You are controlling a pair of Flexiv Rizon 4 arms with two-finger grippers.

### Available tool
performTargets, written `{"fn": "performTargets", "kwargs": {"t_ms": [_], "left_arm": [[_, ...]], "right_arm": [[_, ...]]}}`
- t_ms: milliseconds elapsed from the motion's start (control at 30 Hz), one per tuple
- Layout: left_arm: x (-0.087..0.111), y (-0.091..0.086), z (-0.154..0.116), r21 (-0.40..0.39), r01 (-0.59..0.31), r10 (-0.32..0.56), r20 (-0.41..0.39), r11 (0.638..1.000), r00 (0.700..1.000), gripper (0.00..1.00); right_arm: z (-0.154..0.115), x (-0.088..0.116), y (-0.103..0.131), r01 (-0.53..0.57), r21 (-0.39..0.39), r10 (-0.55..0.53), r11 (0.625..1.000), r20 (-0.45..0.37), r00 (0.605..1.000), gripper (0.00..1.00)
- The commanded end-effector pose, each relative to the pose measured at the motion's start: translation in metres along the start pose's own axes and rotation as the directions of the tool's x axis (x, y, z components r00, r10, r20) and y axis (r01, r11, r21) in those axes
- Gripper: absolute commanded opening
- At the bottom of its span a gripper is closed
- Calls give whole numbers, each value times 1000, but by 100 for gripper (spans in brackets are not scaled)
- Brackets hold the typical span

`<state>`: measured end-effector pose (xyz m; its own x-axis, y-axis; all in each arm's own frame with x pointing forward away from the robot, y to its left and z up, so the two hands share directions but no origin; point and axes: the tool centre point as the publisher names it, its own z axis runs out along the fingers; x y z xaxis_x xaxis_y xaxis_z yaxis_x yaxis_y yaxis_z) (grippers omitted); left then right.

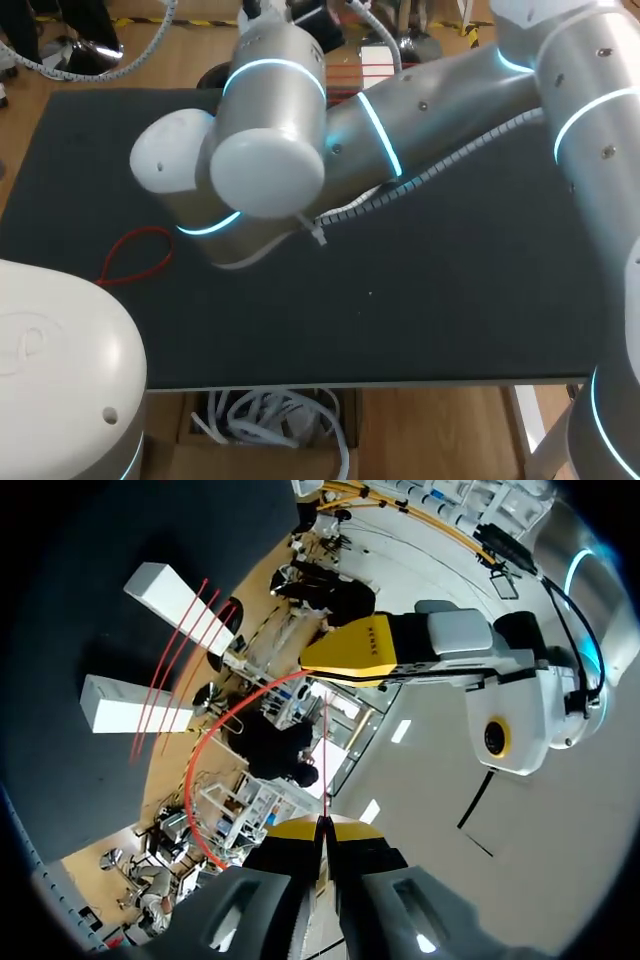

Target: Grab the tape and strap the tape.

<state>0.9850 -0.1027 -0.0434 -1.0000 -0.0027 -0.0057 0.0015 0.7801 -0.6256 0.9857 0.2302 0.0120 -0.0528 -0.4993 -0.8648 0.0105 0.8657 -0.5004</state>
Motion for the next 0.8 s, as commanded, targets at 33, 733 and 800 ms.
{"fn": "performTargets", "kwargs": {"t_ms": [33,733,800], "left_arm": [[0,0,-1,-5,1,-1,-1,1000,1000,0],[0,0,-1,-5,1,-1,-1,1000,1000,0],[0,0,-1,-5,1,-1,-1,1000,1000,0]], "right_arm": [[2,-3,5,2,14,-2,1000,-6,1000,0],[5,-2,11,9,21,-8,1000,-14,1000,0],[5,-2,12,8,17,-8,1000,-13,1000,0]]}}
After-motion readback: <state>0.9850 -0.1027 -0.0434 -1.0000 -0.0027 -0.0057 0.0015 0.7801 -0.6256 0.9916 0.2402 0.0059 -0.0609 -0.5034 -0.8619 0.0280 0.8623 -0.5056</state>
